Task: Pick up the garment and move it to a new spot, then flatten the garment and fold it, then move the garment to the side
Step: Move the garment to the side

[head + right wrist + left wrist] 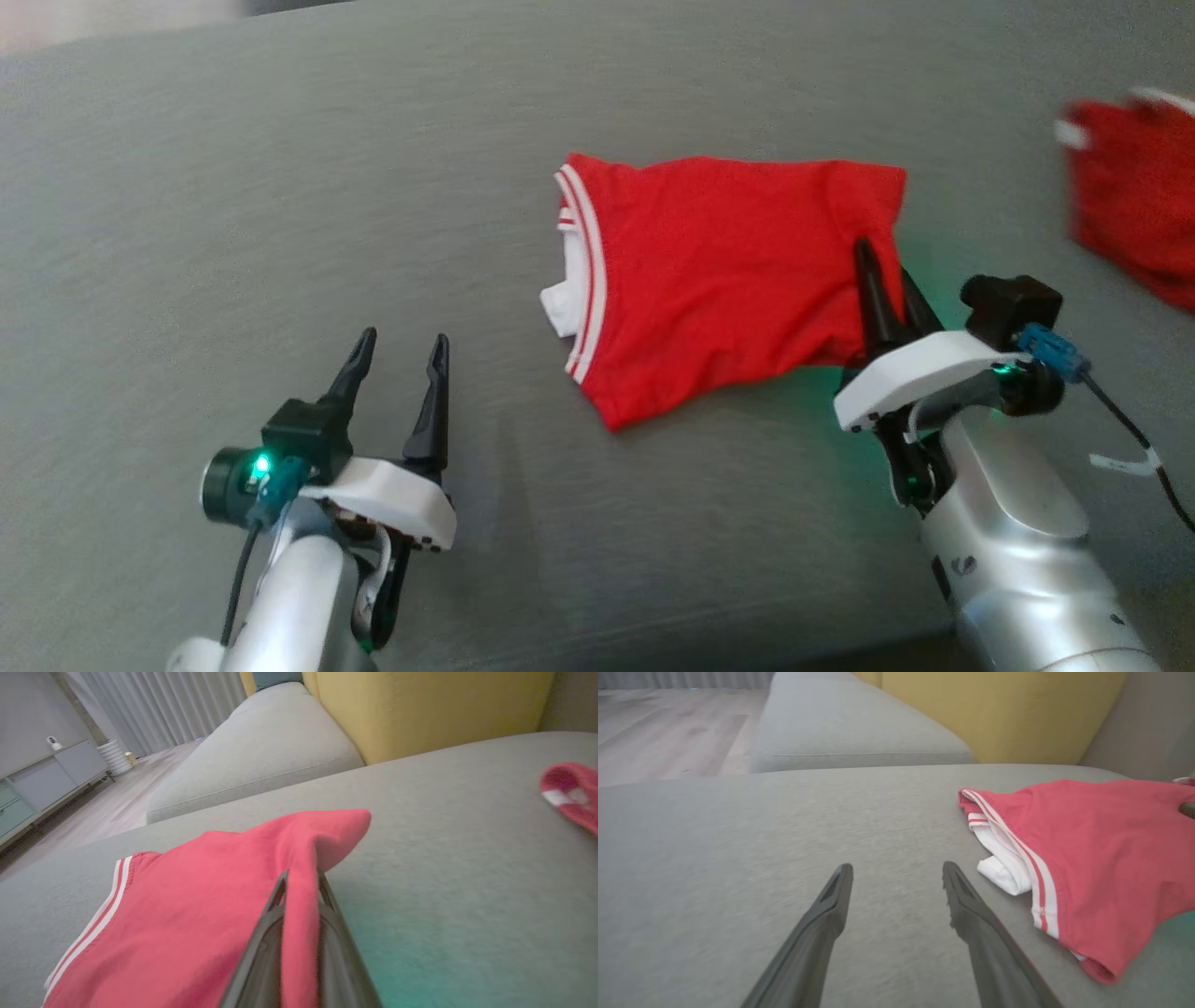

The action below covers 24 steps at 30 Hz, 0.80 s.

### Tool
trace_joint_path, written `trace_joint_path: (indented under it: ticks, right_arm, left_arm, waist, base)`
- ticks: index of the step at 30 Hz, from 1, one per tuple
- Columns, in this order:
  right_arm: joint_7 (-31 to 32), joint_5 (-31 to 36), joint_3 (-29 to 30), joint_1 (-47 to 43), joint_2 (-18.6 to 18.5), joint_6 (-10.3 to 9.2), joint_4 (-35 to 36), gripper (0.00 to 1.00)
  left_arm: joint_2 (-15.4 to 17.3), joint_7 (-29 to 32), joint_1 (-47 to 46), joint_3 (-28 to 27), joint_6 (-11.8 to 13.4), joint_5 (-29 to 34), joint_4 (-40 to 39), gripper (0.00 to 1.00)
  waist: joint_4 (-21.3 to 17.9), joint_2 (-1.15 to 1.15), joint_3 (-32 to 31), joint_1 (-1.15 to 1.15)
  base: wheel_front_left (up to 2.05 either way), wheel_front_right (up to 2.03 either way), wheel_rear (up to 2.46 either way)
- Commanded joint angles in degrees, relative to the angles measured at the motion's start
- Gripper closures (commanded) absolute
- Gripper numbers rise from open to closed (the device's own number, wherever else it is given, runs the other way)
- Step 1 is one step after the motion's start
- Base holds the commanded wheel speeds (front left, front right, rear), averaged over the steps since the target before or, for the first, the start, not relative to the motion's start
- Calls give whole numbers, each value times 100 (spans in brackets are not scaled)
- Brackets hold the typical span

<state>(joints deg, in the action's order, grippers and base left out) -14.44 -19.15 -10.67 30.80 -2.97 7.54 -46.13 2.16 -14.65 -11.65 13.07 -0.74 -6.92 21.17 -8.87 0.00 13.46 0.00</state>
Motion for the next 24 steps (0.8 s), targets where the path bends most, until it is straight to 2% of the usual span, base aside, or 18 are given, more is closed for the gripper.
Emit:
trace_joint_path:
  ticks: [1,7,12,18,24]
  right_arm:
    - [-55,-42,-155,70,9,-5,237,100]
    - [-55,-89,-287,84,9,-5,491,100]
    - [-55,186,-59,244,9,-5,595,100]
    - [-55,1019,391,815,0,-5,619,100]
    - [-53,1880,1221,1686,-357,-5,188,100]
  left_arm:
    - [72,-35,-170,-212,-28,54,-142,0]
    - [72,-35,-314,-158,-139,150,-107,0]
    - [72,-35,-378,-127,-183,232,-102,0]
    - [94,-35,-394,-203,-264,348,-95,0]
    - [102,-35,-487,-199,-319,452,-69,0]
  waist:
    - [-1021,0,159,0]
    - [-1788,0,282,0]
    - [-2014,0,445,0]
    - [-1948,0,634,0]
    - [-1532,0,760,0]
  base:
    - [0,0,0]
    - [0,0,0]
    - [0,0,0]
    - [0,0,0]
    - [0,0,0]
